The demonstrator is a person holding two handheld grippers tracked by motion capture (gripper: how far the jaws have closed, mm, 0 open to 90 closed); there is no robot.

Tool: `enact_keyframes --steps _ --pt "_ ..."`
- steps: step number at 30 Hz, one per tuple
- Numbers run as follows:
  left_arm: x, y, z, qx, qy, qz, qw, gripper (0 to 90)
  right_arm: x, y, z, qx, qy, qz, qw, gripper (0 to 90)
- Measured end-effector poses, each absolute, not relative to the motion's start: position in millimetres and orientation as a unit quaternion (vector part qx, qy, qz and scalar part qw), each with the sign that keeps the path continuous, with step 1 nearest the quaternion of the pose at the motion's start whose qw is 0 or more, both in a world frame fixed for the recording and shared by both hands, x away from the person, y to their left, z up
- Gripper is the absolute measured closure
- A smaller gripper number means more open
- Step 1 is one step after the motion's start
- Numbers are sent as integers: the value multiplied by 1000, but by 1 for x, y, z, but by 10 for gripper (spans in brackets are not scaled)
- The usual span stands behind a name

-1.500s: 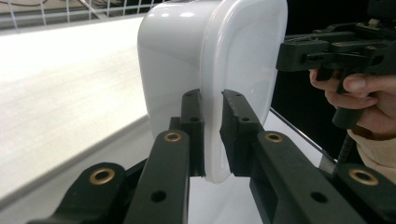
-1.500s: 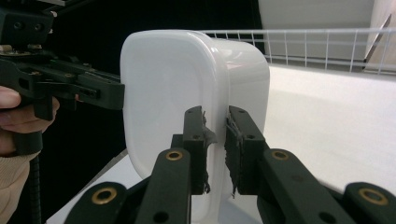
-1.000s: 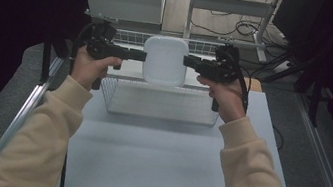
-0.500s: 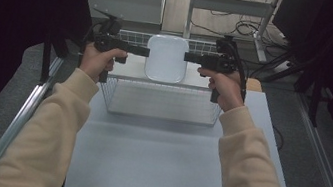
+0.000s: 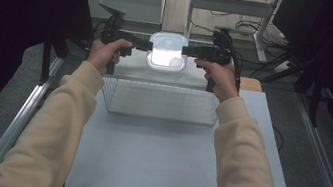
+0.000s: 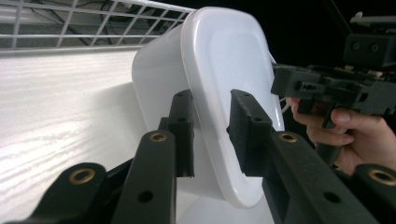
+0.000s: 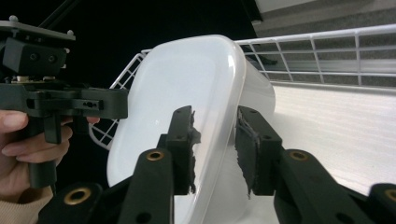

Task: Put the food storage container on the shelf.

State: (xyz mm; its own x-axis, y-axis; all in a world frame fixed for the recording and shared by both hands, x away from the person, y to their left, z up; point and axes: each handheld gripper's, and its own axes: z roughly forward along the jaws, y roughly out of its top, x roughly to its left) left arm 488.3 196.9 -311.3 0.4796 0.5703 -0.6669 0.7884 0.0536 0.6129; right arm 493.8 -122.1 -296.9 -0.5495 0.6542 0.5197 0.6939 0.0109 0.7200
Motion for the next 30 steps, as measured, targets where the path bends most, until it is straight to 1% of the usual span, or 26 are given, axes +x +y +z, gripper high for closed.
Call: enact_keyframes --steps 5,11,15,17,18,19,21,22,25,30 --pt "494 194 -315 678 508 -101 522 667 501 -120 -303 -490 -703 -515 29 630" --pt "497 193 -320 678 513 -97 517 602 505 -117 -308 -500 -696 -514 35 610" --pt "496 193 -321 680 510 -94 518 591 506 -116 -309 -500 -695 -516 33 602" --pt "495 192 -319 680 510 -83 520 556 505 -116 -309 -497 -697 -517 33 576" --pt "493 192 -318 680 510 -75 522 526 504 -116 -308 -494 -698 -517 31 547" --pt "492 192 -316 673 513 -68 528 491 502 -115 -307 -490 -699 -519 24 515" --pt "487 193 -312 679 510 -47 526 422 497 -115 -302 -483 -704 -521 2 462" --pt "484 194 -310 679 509 -39 528 403 496 -116 -301 -479 -707 -521 -3 447" --pt "473 196 -304 681 503 -18 532 375 487 -120 -295 -463 -715 -524 -22 410" --pt "447 199 -297 693 489 8 530 335 472 -129 -289 -439 -727 -527 -40 371"
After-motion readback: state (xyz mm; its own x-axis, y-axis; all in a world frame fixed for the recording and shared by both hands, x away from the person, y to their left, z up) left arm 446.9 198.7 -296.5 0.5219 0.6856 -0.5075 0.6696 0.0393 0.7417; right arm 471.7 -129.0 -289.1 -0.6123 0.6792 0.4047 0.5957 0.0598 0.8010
